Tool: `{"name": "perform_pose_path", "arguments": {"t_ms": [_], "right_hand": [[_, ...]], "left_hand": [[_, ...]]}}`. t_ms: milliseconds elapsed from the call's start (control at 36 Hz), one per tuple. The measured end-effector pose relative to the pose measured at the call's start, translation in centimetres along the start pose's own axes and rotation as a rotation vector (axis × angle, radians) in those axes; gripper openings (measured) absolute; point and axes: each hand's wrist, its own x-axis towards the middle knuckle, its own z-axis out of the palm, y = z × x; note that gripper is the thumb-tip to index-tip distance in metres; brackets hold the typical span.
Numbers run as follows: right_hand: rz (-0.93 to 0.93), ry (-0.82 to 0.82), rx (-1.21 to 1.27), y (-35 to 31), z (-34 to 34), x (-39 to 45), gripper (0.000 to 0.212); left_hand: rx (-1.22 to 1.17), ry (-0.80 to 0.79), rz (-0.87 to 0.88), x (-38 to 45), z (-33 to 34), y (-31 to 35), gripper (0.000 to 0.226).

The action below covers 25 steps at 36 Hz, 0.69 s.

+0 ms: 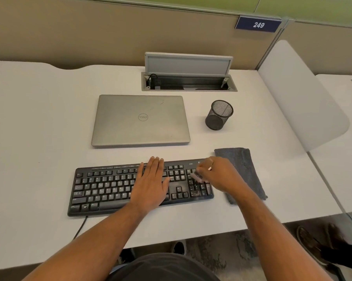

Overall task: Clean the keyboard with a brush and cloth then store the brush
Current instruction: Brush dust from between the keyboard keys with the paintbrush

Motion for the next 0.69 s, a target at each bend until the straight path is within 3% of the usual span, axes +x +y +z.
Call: {"name": "perform_pose_path", "arguments": {"t_ms": [139, 444, 583, 694], "right_hand": [[-0.179, -0.118, 0.010, -1.1, 0.6, -0.3, 0.013], [-0.089, -0.086, -0.283, 1.9, -1.6, 0.4, 0.016], [-0.158, -0.097, -0.018, 0.3, -0.6, 0.1, 0.012], [-0.123, -0.117, -0.020, 0.5, 0.4, 0.2, 0.011]], "left_hand": [[-0.014, 0.003, -0.001, 0.0, -0.1, 0.0, 0.076], [-0.004, 0.037, 0.003, 0.0, 0.1, -0.1, 0.072], [-0.001, 0.033, 0.004, -0.1, 0.2, 0.0, 0.071], [-0.006, 0.030, 0.001, 0.0, 0.1, -0.1, 0.071]]}}
